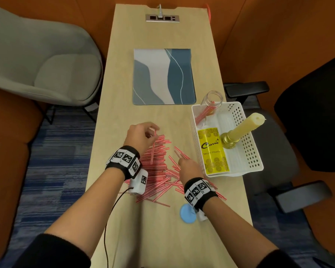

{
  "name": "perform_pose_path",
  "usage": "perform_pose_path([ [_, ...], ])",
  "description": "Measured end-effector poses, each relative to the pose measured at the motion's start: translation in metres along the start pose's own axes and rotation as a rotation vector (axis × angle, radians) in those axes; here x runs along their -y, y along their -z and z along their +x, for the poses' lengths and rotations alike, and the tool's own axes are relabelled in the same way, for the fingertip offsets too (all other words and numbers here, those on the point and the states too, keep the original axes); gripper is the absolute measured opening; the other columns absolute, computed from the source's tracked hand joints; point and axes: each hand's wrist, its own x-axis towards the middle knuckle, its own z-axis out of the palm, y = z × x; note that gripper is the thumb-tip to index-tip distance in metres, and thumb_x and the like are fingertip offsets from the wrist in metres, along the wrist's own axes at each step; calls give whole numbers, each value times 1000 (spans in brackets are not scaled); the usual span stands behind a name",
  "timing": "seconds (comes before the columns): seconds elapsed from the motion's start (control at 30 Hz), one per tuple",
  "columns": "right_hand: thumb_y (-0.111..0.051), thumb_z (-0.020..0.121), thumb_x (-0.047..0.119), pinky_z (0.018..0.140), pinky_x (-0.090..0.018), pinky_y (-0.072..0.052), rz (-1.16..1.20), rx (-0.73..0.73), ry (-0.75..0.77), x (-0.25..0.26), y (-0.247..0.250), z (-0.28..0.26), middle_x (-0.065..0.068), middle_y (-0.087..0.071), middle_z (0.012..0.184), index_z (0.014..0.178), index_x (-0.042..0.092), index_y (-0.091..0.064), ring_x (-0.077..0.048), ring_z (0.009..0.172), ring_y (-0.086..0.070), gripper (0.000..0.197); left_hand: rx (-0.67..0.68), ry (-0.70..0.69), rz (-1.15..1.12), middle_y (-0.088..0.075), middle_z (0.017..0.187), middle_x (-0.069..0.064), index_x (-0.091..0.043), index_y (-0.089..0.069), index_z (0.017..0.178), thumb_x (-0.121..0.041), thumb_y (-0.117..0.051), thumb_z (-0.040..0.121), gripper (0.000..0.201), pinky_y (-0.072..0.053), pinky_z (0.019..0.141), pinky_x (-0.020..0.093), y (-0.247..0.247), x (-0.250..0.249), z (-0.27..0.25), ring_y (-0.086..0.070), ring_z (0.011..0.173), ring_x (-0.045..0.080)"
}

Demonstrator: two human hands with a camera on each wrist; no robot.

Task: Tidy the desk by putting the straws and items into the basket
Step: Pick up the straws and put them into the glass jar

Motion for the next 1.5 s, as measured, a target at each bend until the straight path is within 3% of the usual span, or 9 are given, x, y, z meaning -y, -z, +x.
perform_pose_path([
  [0.1, -51, 93, 3, 83, -36, -55, 35, -20, 4, -5, 6, 2, -11, -70, 105, 109, 11, -69, -29, 96, -68, 25, -118, -67, -136, -71, 68, -8, -25, -69, 112, -17, -81, 78, 36, -50, 70, 11, 16, -27, 15, -65, 67, 2],
  [0.27, -49, 93, 8, 79, -36, -55, 219, -82, 28, -12, 21, -6, -13, -69, 98, 114, 14, -67, -32, 92, -67, 28, -166, -214, -261, -71, 72, -10, -17, -78, 87, -16, -79, 81, 7, -57, 71, 23, 35, -86, 47, -65, 66, 4],
  [0.43, -54, 91, 16, 73, -32, -50, 392, -142, 120, -23, 38, -20, -14, -70, 94, 122, 16, -61, -33, 89, -65, 31, -138, -396, -305, -74, 80, -4, -16, -78, 93, -17, -77, 83, 10, -55, 73, 21, 36, -147, 83, -69, 74, 10],
  [0.73, -55, 95, 27, 65, -35, -53, 540, -153, 187, -38, 44, -27, -7, -67, 76, 87, 14, -62, -25, 69, -62, 17, 44, -471, -170, -74, 83, -7, -19, -78, 99, -21, -77, 83, 16, -57, 77, 19, -12, -201, 130, -68, 76, 2],
  [0.97, -57, 98, 26, 60, -30, -48, 868, -410, 207, -55, 124, -32, 0, -60, 65, 89, 13, -64, -9, 58, -52, 17, -17, -344, -11, -66, 82, -7, -26, -70, 99, -25, -71, 85, 15, -50, 73, 24, -32, -148, 127, -60, 75, 9],
  [1.17, -53, 99, 18, 71, -24, -54, 899, -895, 160, -68, 206, 18, 3, -64, 86, 99, 21, -62, -9, 78, -63, 10, 129, 145, 231, -54, 96, 6, -19, -58, 97, -11, -65, 83, 18, -48, 84, 35, -52, -35, 74, -57, 86, 25],
  [1.3, -52, 98, 14, 79, -26, -55, 786, -849, 121, -77, 216, 58, 4, -62, 91, 103, 17, -63, -7, 82, -61, 12, 283, 249, 406, -53, 112, 9, -21, -61, 107, -36, -73, 82, 31, -48, 92, 39, -62, 14, 37, -56, 106, 31],
  [1.4, -56, 96, 15, 89, -38, -54, 689, -722, 50, -78, 205, 73, -2, -61, 102, 119, 15, -61, -14, 92, -59, 24, 338, 192, 482, -54, 109, 7, -24, -62, 107, -49, -76, 75, 43, -48, 90, 37, -59, 34, 18, -55, 102, 28],
  [1.5, -61, 91, 15, 95, -32, -46, 616, -821, 59, -75, 190, 64, -6, -52, 121, 135, 16, -49, -17, 108, -53, 45, 349, 146, 516, -54, 104, 4, -26, -63, 100, -45, -82, 69, 41, -50, 88, 38, -55, 45, 5, -55, 98, 25],
])
